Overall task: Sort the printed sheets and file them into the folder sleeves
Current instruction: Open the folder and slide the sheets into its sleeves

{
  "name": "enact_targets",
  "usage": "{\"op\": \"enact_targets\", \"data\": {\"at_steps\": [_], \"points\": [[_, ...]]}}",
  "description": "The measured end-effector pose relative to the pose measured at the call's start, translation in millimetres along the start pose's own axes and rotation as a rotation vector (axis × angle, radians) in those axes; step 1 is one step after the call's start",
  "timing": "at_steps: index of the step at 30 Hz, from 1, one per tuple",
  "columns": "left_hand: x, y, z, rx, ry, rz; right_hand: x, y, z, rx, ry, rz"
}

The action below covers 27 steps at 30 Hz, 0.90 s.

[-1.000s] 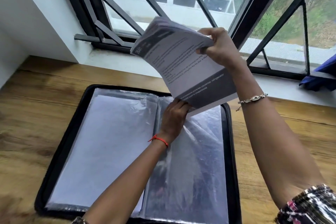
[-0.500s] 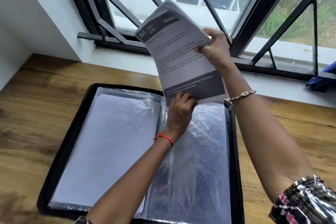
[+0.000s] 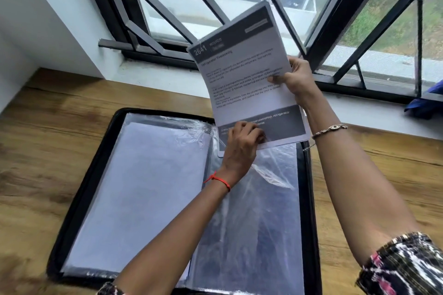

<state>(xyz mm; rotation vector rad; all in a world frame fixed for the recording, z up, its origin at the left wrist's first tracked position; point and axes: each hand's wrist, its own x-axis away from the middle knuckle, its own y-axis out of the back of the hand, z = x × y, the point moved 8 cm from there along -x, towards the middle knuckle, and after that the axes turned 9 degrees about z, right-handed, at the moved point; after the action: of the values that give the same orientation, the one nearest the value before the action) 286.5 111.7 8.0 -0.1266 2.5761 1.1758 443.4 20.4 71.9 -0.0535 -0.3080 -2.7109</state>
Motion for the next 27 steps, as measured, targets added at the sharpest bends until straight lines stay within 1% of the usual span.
{"op": "enact_targets", "data": {"at_steps": [6,11,13,15,17,18,20,23,27], "points": [[-2,-5,-12,-0.022,0.046,0.069,0,-5,-4,-0.043,0.027,-0.052],[-7,-10,-34,-0.025,0.051,0.082,-6,-7,-3,-0.047,0.056,-0.060],[-10,-8,-34,-0.028,0.108,0.072,-9,-9,-2,-0.042,0.068,-0.044],[-9,-6,-24,0.007,0.209,0.054,-10,-8,-1,-0.043,0.065,-0.051],[-5,-2,-18,-0.039,0.265,0.028,-11,-7,0,-0.045,0.064,-0.063],[-4,0,-17,-0.076,0.280,0.034,-12,-7,0,-0.046,0.068,-0.063],[-3,-3,-17,-0.120,0.308,0.099,-14,-10,1,-0.057,0.079,-0.058],[-4,-6,-19,-0.048,0.316,0.137,-17,-12,1,-0.056,0.078,-0.066],[-3,-5,-19,0.064,0.338,0.133,-17,-13,8,-0.059,0.113,-0.058]]}}
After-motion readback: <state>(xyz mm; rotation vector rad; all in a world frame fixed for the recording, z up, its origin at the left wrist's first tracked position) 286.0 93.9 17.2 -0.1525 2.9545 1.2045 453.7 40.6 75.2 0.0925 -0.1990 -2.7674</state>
